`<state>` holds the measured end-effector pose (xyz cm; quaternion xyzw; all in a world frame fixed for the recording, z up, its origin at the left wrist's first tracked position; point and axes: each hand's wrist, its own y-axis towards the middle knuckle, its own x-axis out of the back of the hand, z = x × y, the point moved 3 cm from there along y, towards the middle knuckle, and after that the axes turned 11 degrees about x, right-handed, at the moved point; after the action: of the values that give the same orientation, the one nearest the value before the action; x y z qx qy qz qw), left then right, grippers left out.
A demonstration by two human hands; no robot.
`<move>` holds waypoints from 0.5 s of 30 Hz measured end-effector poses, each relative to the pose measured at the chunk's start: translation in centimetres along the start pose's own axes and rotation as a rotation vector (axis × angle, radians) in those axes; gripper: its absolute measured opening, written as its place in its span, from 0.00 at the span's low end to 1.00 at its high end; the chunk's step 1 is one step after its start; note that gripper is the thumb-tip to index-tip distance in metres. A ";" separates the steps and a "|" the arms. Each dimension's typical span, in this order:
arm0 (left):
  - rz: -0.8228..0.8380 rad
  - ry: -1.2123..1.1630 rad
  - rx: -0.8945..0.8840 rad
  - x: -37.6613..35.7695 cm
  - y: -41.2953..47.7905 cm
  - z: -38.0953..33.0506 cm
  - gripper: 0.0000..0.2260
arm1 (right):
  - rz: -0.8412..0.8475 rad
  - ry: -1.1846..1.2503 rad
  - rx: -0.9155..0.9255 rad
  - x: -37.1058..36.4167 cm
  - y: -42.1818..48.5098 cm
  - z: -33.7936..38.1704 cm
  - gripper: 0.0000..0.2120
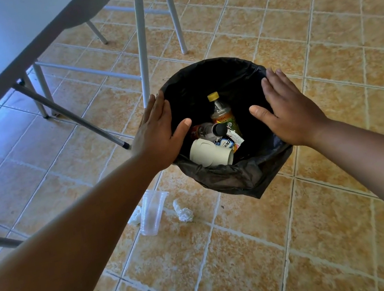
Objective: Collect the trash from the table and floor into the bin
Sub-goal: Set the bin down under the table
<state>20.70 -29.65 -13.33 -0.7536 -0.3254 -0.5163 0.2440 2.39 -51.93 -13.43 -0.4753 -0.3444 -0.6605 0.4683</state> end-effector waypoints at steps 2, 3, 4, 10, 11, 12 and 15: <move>-0.025 -0.044 -0.005 0.0 0.0 0.4 0.35 | 0.006 -0.010 0.001 0.0 0.0 0.1 0.41; -0.050 -0.072 -0.006 0.1 0.0 0.7 0.35 | 0.008 -0.012 0.001 0.1 0.0 0.1 0.41; -0.088 -0.105 -0.008 0.2 0.0 1.1 0.34 | 0.010 -0.012 0.002 0.1 0.0 0.1 0.41; -0.260 -0.177 0.089 0.4 0.3 6.4 0.21 | 0.000 -0.017 0.001 0.1 0.0 0.1 0.40; -0.206 -0.161 0.140 0.0 0.4 7.7 0.18 | -0.007 -0.012 0.002 0.1 0.0 0.2 0.39; -0.123 -0.128 0.182 -0.8 0.3 8.8 0.15 | -0.012 -0.007 0.002 0.1 0.1 0.1 0.39; 0.180 0.066 0.262 -3.9 -1.4 11.5 0.18 | -0.023 0.001 0.010 0.1 0.1 0.0 0.38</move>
<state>25.81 -21.58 -20.89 -0.7239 -0.3131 -0.4700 0.3962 2.50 -51.96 -13.36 -0.4688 -0.3530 -0.6641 0.4632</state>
